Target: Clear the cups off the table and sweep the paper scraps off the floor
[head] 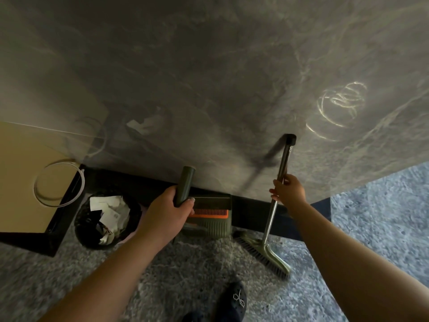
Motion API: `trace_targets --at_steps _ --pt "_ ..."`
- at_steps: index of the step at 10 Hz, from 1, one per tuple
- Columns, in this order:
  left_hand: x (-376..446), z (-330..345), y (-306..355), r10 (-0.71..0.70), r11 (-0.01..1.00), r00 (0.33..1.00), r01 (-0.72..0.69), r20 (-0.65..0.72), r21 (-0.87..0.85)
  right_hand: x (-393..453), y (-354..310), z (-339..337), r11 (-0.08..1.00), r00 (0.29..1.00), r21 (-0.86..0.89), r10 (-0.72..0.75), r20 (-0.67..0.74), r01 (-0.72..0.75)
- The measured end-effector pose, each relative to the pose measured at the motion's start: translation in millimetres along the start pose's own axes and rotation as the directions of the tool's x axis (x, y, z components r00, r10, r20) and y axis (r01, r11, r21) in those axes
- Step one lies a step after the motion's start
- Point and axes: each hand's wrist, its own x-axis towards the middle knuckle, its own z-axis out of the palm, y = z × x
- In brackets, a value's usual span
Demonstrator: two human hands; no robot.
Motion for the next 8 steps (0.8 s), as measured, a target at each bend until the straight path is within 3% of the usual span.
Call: trace_targets --at_steps 3,5,8 --pt "-0.2 -4.9 -7.4 -0.022 0.999 1.000 0.022 -0.001 0.040 -26.9 -3.5 -15.7 0.979 0.997 -0.188 -0.080 0.023 0.083" --pt "-7.3 -10.3 -5.4 0.007 0.999 1.000 -0.006 0.027 -0.036 -65.8 -5.2 -28.9 0.961 0.995 -0.259 -0.099 0.025 0.102" --pt "-36.5 -47.8 -6.4 0.180 0.973 0.982 -0.187 0.066 0.135 -152.5 -17.4 -27.7 0.913 0.981 -0.368 -0.193 -0.009 0.176"
